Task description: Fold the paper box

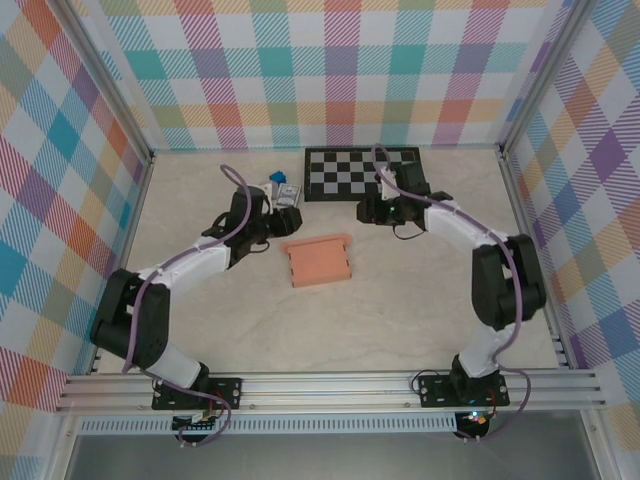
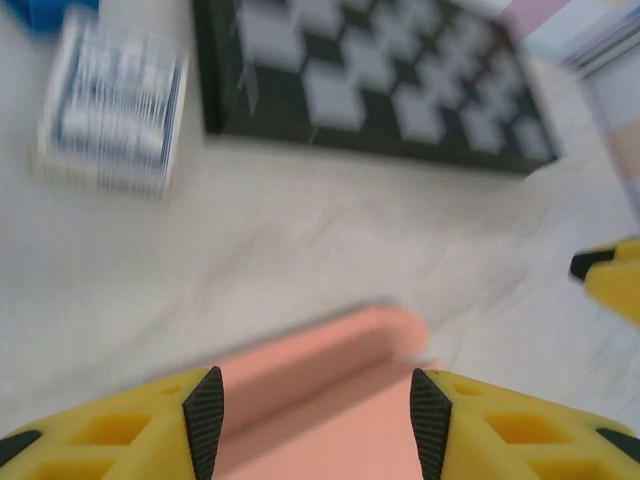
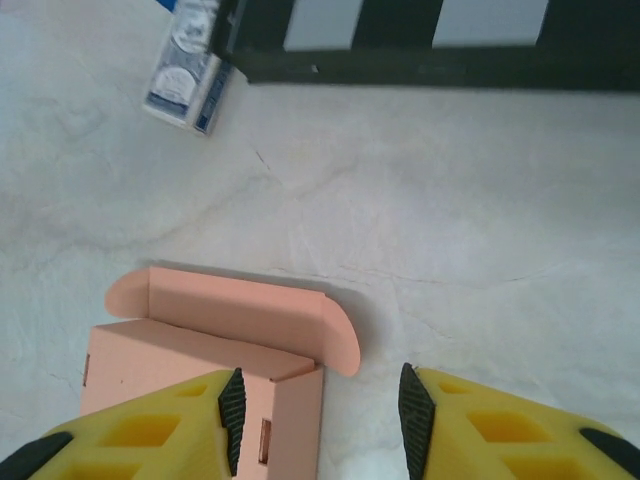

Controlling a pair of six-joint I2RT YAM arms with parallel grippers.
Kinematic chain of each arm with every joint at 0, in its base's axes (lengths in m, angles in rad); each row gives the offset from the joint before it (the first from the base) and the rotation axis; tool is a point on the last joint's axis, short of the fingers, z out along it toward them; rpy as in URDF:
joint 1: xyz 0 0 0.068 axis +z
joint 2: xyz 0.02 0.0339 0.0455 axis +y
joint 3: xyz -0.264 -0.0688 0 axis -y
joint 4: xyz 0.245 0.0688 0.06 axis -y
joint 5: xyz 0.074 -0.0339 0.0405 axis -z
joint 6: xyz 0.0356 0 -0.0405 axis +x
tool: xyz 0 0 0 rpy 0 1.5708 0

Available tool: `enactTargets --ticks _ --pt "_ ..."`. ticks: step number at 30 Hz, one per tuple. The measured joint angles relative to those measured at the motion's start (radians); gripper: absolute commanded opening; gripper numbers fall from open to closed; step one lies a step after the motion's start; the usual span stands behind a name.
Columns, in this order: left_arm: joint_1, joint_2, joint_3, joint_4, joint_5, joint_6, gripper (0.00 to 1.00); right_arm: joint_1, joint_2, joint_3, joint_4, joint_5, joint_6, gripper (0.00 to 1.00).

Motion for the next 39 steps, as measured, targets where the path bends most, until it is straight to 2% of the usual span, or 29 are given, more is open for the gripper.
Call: enactTargets --ticks 4,8,13,17,22,28,32,39 --pt "0.016 0.105 0.013 -0.156 0.023 -0.083 0.56 0.001 0.147 0.096 -0.109 -0.066 0.021 0.45" --pt "0.048 0.165 0.102 -0.296 0.021 -0.113 0.53 0.001 0.23 0.157 -0.195 -0.088 0.024 0.45" --pt "0.074 0.182 0.187 -0.362 0.002 -0.112 0.5 0.002 0.258 0.195 -0.241 -0.111 0.022 0.45" --pt "0.074 0.25 0.24 -0.373 0.023 -0.089 0.46 0.003 0.286 0.218 -0.249 -0.134 0.02 0.42" --pt "0.074 0.315 0.241 -0.404 0.03 -0.076 0.45 0.003 0.336 0.237 -0.254 -0.157 0.02 0.41" --pt "0.074 0.323 0.241 -0.418 0.028 -0.068 0.44 0.012 0.37 0.271 -0.272 -0.178 0.019 0.37" --pt "0.074 0.332 0.244 -0.418 0.024 -0.052 0.36 0.029 0.383 0.276 -0.271 -0.187 0.016 0.33" --pt "0.074 0.351 0.257 -0.404 0.043 -0.042 0.1 0.036 0.385 0.278 -0.255 -0.198 0.011 0.25"
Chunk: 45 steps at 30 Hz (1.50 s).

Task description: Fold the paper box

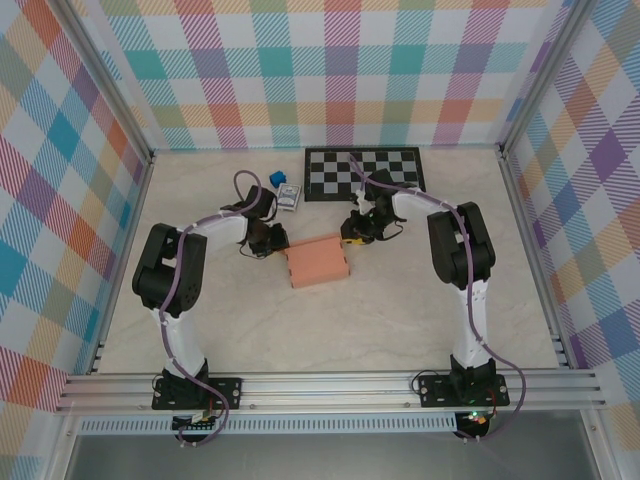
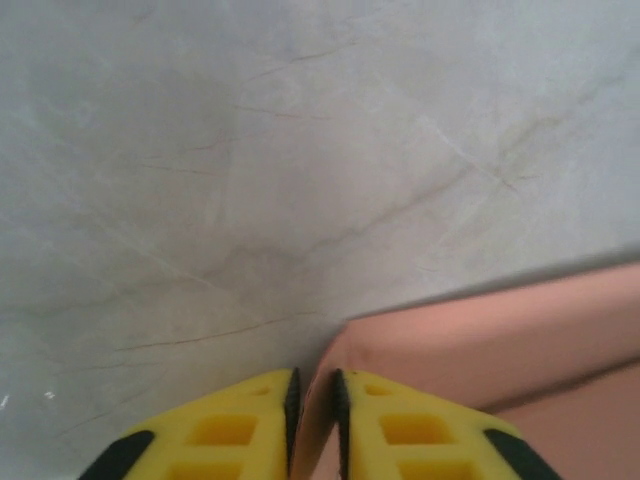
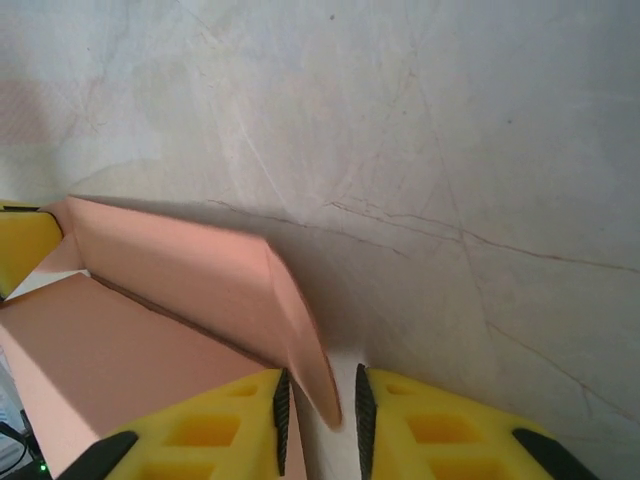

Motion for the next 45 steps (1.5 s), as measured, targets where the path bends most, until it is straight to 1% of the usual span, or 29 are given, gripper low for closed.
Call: enactTargets --ticks 1,2,3,6,9,10,13,18,22,25,28,33,37,41,43,45 --pt "0.0 0.0 0.0 0.011 0.01 0.002 0.07 0.001 0.0 0.0 0.005 -0.002 0.0 0.24" --pt "-0.002 0.0 0.0 0.019 0.016 0.002 0.06 0.002 0.0 -0.001 0.01 -0.002 -0.002 0.23" --pt "-0.002 0.0 0.001 0.026 0.024 0.007 0.06 0.002 0.0 -0.002 0.016 -0.002 -0.003 0.2" --pt "-0.006 -0.002 0.001 0.035 0.031 0.016 0.05 0.006 -0.005 -0.011 0.044 -0.001 -0.009 0.18" --pt "-0.008 -0.018 0.001 0.041 0.025 0.023 0.0 0.01 -0.035 -0.048 0.074 0.001 -0.012 0.17" --pt "-0.008 -0.028 0.001 0.043 0.019 0.024 0.0 0.011 -0.049 -0.061 0.082 0.003 -0.014 0.15" --pt "-0.01 -0.063 0.001 0.052 -0.007 0.028 0.0 0.011 -0.088 -0.088 0.116 0.006 -0.014 0.14" --pt "-0.043 -0.098 0.001 0.106 -0.089 0.027 0.0 0.013 -0.18 -0.153 0.189 0.024 -0.01 0.14" --pt "-0.098 -0.126 -0.021 0.153 -0.194 0.027 0.0 0.013 -0.249 -0.199 0.235 0.058 -0.005 0.14" --pt "-0.125 -0.154 -0.065 0.214 -0.256 0.035 0.0 0.017 -0.289 -0.251 0.283 0.071 0.006 0.16" --pt "-0.152 -0.193 -0.133 0.304 -0.306 0.066 0.0 0.024 -0.311 -0.299 0.322 0.082 0.009 0.21" --pt "-0.18 -0.235 -0.217 0.454 -0.335 0.13 0.0 0.028 -0.344 -0.35 0.354 0.099 -0.004 0.3" --pt "-0.191 -0.245 -0.257 0.563 -0.335 0.171 0.0 0.023 -0.43 -0.421 0.386 0.114 -0.047 0.43" --pt "-0.196 -0.262 -0.297 0.658 -0.317 0.2 0.0 0.003 -0.541 -0.472 0.405 0.134 -0.137 0.52" --pt "-0.197 -0.27 -0.31 0.701 -0.304 0.215 0.0 -0.013 -0.604 -0.501 0.433 0.149 -0.196 0.6" --pt "-0.198 -0.272 -0.314 0.733 -0.292 0.227 0.0 -0.032 -0.658 -0.53 0.461 0.166 -0.246 0.72"
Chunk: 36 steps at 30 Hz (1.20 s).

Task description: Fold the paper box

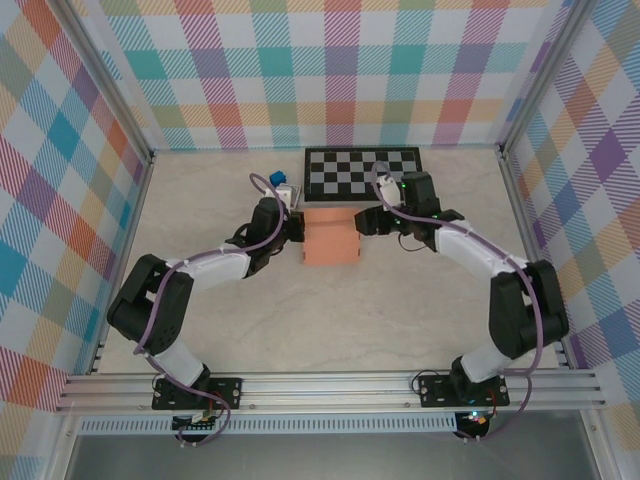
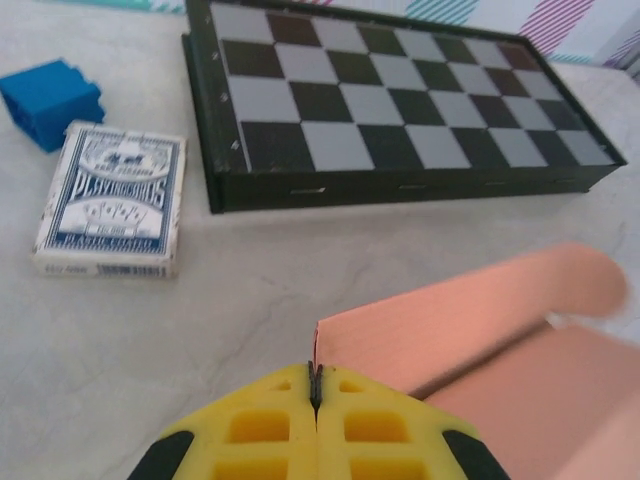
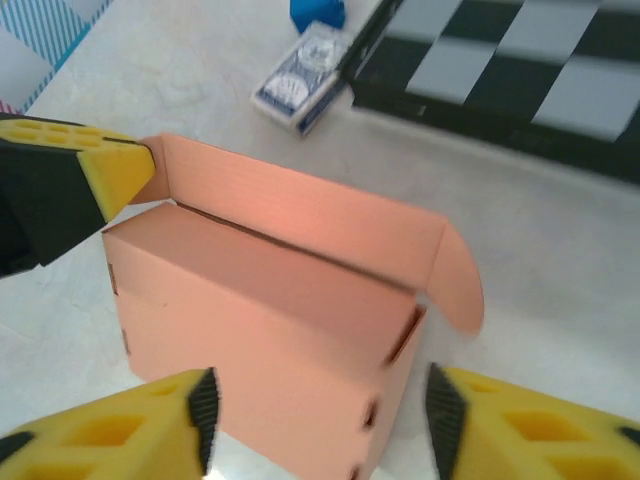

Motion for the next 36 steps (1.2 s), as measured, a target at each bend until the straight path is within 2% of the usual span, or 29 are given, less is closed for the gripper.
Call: enactTargets --ticks 2,3,6,10,12,15,19,26,32,36 --pt "0.0 0.0 -0.004 0.03 0.011 0.01 0.0 -0.032 -0.048 -0.017 0.017 0.029 -0.036 0.98" --pt "0.0 0.0 -0.005 0.042 0.016 0.014 0.0 -0.045 -0.061 -0.018 0.019 0.038 -0.048 1.0" --pt "0.0 0.0 -0.006 0.055 0.026 0.027 0.0 -0.113 -0.092 -0.018 0.033 0.062 -0.037 1.0" --pt "-0.001 0.0 -0.007 0.078 0.044 0.049 0.0 -0.221 -0.063 0.035 -0.04 -0.016 -0.029 1.0" --pt "-0.001 -0.001 -0.011 0.096 0.057 0.066 0.0 -0.244 -0.024 0.089 -0.08 -0.048 -0.063 1.0" --pt "-0.001 0.0 -0.011 0.114 0.084 0.1 0.0 -0.243 0.001 0.111 -0.116 -0.137 -0.188 1.0" --pt "-0.001 -0.001 -0.019 0.163 0.142 0.157 0.0 -0.217 0.018 0.111 -0.214 -0.262 -0.474 1.0" --pt "-0.001 -0.001 -0.071 0.301 0.323 0.293 0.0 -0.179 0.058 0.126 -0.277 -0.278 -0.777 1.0" --pt "-0.001 0.0 -0.089 0.336 0.44 0.385 0.0 -0.177 0.076 0.145 -0.306 -0.257 -0.937 1.0" --pt "-0.001 0.0 -0.089 0.336 0.484 0.406 0.0 -0.15 0.107 0.214 -0.41 -0.254 -1.025 1.0"
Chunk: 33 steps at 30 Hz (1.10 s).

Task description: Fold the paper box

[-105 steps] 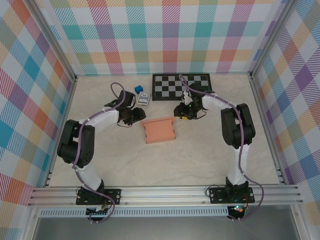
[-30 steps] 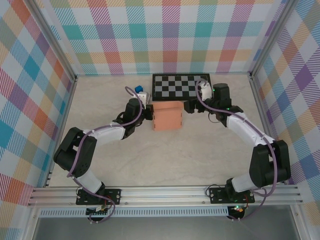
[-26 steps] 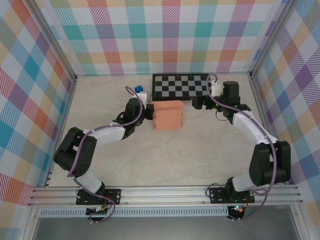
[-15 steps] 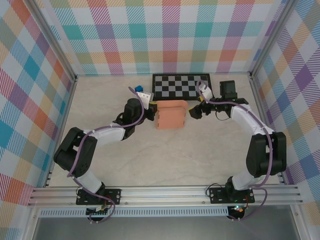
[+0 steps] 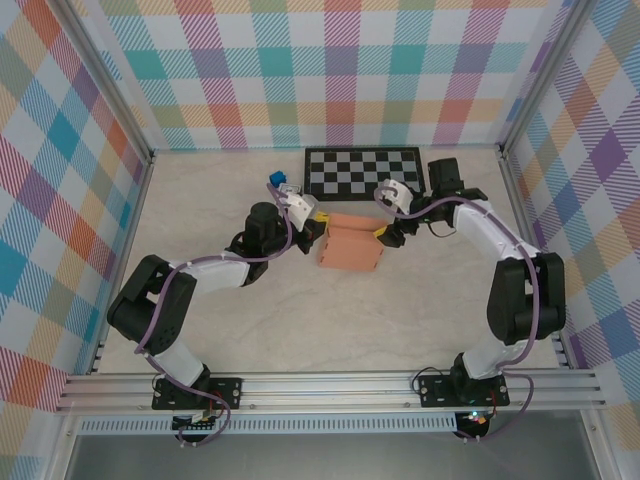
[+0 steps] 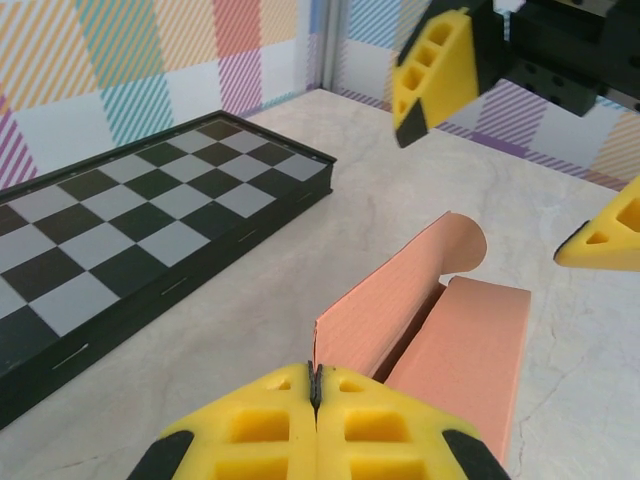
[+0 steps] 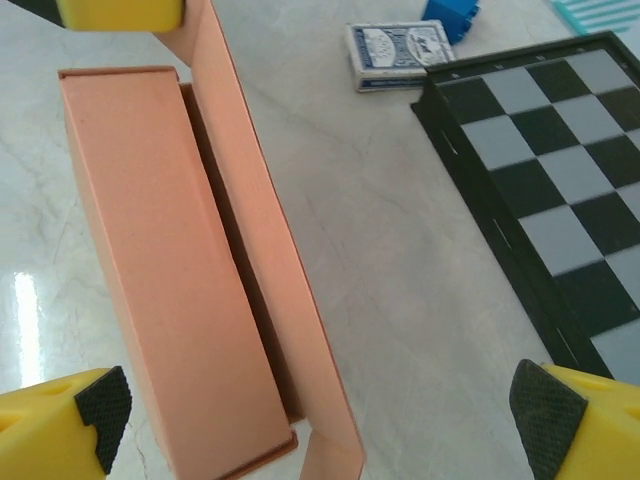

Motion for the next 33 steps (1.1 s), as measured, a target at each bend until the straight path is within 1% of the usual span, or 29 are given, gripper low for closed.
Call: enactTargets --ticks 3,8,11,16,19,20,23,25,26,29,31,33 --pt "0.0 0.0 0.0 0.0 0.017 0.009 0.0 0.053 0.038 0.063 -0.079 0.005 -0.04 1.0" --pt "0.0 0.0 0.0 0.0 0.031 0.012 0.0 0.128 0.069 0.085 -0.159 0.019 -0.057 1.0" --pt "0.0 0.0 0.0 -0.001 0.036 0.014 0.0 0.15 0.109 0.127 -0.217 0.031 -0.057 1.0" --pt "0.0 0.0 0.0 -0.001 0.043 0.015 0.0 0.181 0.145 0.153 -0.237 0.068 -0.058 1.0" --pt "0.0 0.0 0.0 -0.001 0.047 0.015 0.0 0.198 0.158 0.154 -0.243 0.093 -0.062 0.93" --pt "-0.001 0.0 0.0 -0.001 0.048 0.015 0.0 0.206 0.16 0.154 -0.243 0.108 -0.069 0.89" --pt "-0.008 0.0 0.0 -0.003 0.05 0.015 0.0 0.225 0.16 0.154 -0.241 0.142 -0.08 0.7" --pt "-0.013 0.0 0.0 -0.006 0.05 0.015 0.0 0.233 0.16 0.154 -0.24 0.161 -0.082 0.65" --pt "-0.014 0.0 0.0 -0.008 0.049 0.015 0.05 0.236 0.16 0.154 -0.24 0.17 -0.082 0.6" --pt "-0.016 0.0 0.004 -0.016 0.048 0.013 0.11 0.241 0.16 0.159 -0.241 0.19 -0.079 0.51" --pt "-0.018 0.0 0.008 -0.029 0.049 0.011 0.14 0.246 0.16 0.166 -0.241 0.208 -0.076 0.46" --pt "-0.018 0.0 0.008 -0.036 0.054 0.01 0.2 0.248 0.16 0.169 -0.241 0.23 -0.077 0.45"
